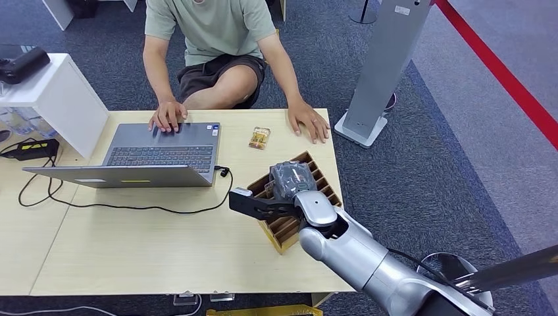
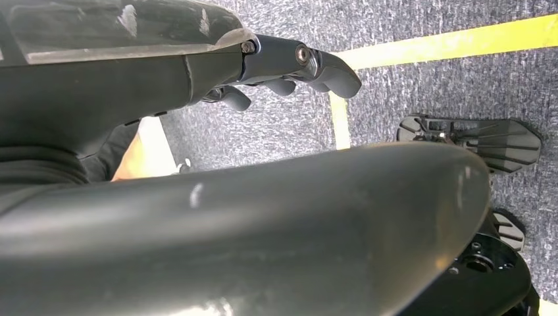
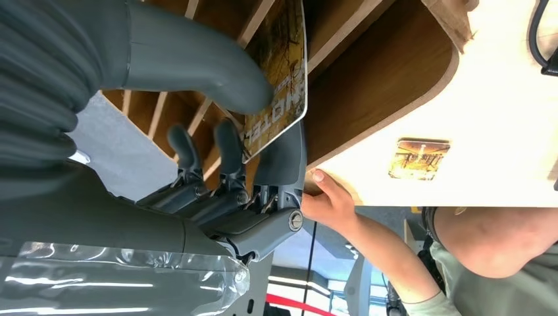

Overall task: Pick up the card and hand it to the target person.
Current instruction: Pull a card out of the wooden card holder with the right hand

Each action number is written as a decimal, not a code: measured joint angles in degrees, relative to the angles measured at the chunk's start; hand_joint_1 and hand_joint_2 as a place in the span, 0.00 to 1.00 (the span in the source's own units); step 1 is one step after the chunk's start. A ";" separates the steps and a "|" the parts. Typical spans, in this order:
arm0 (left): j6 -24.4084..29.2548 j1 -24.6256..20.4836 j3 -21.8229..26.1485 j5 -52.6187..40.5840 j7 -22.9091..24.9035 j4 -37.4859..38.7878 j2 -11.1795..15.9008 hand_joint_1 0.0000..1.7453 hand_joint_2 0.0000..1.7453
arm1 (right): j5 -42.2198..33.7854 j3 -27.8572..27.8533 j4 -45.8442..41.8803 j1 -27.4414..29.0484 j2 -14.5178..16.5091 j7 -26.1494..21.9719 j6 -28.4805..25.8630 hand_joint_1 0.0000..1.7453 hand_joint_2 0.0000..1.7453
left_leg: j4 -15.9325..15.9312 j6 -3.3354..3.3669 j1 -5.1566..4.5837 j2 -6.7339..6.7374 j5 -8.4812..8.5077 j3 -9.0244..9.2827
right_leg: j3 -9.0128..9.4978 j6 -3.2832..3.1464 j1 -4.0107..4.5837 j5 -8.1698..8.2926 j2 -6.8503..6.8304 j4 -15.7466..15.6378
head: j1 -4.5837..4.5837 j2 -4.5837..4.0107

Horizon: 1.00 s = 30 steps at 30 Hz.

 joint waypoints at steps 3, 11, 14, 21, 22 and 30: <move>0.01 0.00 0.00 -0.01 0.00 0.00 0.00 0.00 0.00 | 0.01 0.00 0.03 0.04 0.00 0.00 -0.05 0.88 1.00 | 0.00 0.00 0.00 0.00 0.00 0.01 | 0.00 0.00 0.00 0.00 0.00 0.00 | 0.01 0.00; 0.12 0.01 0.00 -0.04 0.00 0.00 0.00 0.00 0.00 | 0.02 -0.02 0.07 0.06 0.00 0.00 -0.14 0.83 1.00 | 0.00 0.00 0.00 0.00 0.00 0.02 | 0.01 0.00 0.00 0.00 0.00 0.00 | -0.04 0.00; 0.00 0.01 0.00 -0.32 0.00 0.00 0.00 0.00 0.00 | 0.02 -0.04 0.07 0.06 0.00 0.00 -0.14 0.83 1.00 | 0.00 0.00 0.00 0.00 0.00 0.02 | 0.01 0.00 0.00 0.00 0.00 0.00 | -0.03 0.00; 0.27 0.00 0.00 -0.72 -0.54 0.00 0.00 0.00 0.00 | 0.03 -0.13 0.09 0.08 0.00 0.00 -0.36 0.83 1.00 | 0.00 0.00 0.00 0.00 0.00 0.02 | 0.01 0.00 0.00 0.00 0.00 0.00 | -0.01 0.00; 0.38 0.01 0.00 -0.63 -0.58 0.00 0.00 0.00 0.00 | 0.04 -0.14 0.09 0.08 0.00 0.00 -0.40 0.83 1.00 | 0.00 0.00 0.00 0.00 0.00 0.01 | 0.01 0.00 0.00 0.00 0.00 0.00 | -0.02 0.00; 0.65 0.03 0.00 -0.16 -0.42 0.00 0.00 0.00 0.00 | 0.65 -0.61 -1.20 -0.55 -0.11 0.37 -0.53 0.83 1.00 | 0.00 0.00 0.00 0.00 0.00 0.00 | 0.00 0.00 0.00 0.00 0.00 0.01 | -0.01 0.00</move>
